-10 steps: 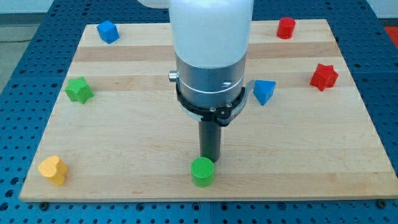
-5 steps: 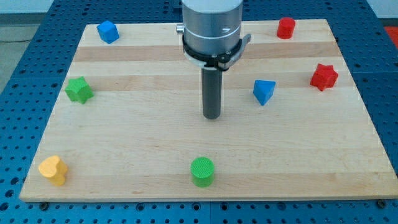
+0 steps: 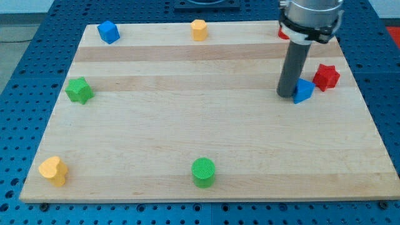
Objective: Move the blue triangle towards the bottom right of the board
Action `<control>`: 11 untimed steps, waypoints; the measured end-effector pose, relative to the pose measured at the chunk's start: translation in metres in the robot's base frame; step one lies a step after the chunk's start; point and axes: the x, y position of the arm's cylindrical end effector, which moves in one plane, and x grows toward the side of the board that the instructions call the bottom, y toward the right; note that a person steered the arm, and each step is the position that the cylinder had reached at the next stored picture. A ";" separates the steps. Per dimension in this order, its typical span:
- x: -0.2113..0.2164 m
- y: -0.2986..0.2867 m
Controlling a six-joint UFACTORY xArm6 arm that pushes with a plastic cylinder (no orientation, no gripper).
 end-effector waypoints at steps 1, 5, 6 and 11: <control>-0.017 -0.002; 0.006 0.021; 0.036 0.021; 0.114 -0.007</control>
